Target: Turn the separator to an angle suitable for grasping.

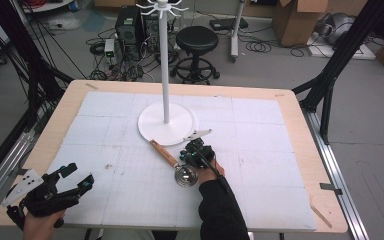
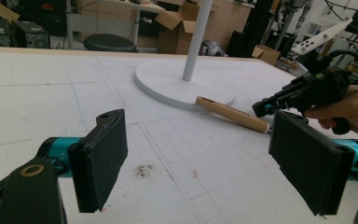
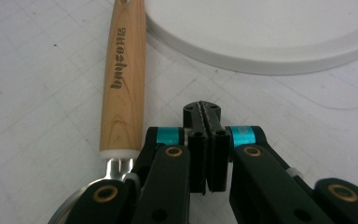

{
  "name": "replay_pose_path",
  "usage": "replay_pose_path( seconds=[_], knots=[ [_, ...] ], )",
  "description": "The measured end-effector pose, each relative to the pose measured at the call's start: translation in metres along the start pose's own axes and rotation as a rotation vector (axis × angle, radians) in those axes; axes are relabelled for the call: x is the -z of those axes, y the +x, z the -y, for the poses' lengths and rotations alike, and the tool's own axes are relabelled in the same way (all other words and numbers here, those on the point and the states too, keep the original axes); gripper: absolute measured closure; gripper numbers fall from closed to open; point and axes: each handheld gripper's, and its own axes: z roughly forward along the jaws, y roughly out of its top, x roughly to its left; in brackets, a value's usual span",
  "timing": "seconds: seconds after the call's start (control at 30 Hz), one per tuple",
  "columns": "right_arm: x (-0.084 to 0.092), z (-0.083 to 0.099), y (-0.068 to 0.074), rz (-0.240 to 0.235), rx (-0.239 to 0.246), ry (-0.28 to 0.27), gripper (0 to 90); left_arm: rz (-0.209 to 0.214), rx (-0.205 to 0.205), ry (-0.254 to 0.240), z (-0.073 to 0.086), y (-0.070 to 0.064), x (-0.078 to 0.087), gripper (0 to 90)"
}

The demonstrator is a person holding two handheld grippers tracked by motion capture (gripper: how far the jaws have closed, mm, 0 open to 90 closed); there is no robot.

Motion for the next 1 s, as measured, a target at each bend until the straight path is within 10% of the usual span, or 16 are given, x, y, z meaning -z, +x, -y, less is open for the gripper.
replay_pose_path(
  seconds=[0.63, 0.87, 1.0],
  knots=[
    [0.011, 0.014, 0.045, -0.161, 0.049, 0.041, 89.3, -0.016, 0.008, 0.005, 0.000, 0.003, 0.000, 19.8],
    [0.018, 0.022, 0.056, -0.173, 0.071, 0.022, 89.3, -0.020, 0.010, 0.007, 0.001, 0.003, 0.000, 19.8],
    [0.035, 0.031, 0.040, -0.110, 0.022, -0.039, 89.3, -0.021, 0.011, 0.006, 0.001, 0.003, 0.000, 19.8]
  ],
)
